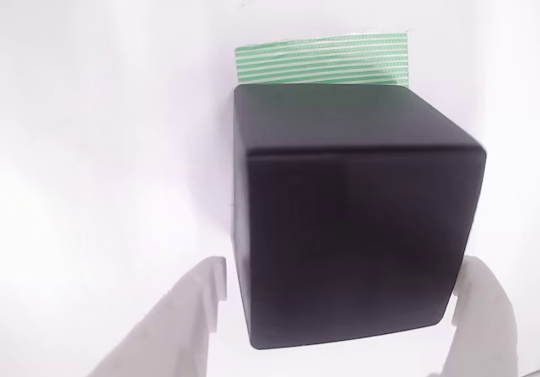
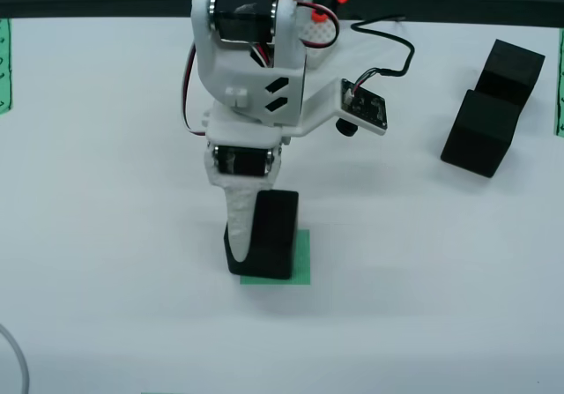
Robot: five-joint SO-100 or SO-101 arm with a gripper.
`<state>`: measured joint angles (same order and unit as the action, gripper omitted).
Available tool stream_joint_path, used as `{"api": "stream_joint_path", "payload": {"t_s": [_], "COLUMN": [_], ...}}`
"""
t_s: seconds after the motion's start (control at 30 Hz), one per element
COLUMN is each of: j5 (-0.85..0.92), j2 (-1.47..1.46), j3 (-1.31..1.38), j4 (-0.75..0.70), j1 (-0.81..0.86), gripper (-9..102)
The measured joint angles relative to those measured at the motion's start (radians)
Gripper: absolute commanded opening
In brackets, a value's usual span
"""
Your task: Stack 3 Blocks on the chosen place.
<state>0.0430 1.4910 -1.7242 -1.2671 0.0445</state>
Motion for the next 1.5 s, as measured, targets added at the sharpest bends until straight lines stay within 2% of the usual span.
{"api": "stream_joint_path", "payload": {"t_s": [0.33,0.53,0.67,0.83,1.13,1.27,1.5], "j5": [0.0,-0.002,-0.005,-0.021,-0.262,-0.319,-0.367], "j2": [-0.006,0.123,0.27,0.388,0.396,0.314,0.167], "j3": [0.0,0.009,0.005,-0.008,0.012,0.034,0.034], "j4": [0.006,-0.052,-0.112,-0.179,-0.224,-0.255,-0.291], "j1": [0.0,-0.126,-0.321,-0.689,-1.33,-1.448,-1.451], "gripper": [39,39,39,39,39,39,39]}}
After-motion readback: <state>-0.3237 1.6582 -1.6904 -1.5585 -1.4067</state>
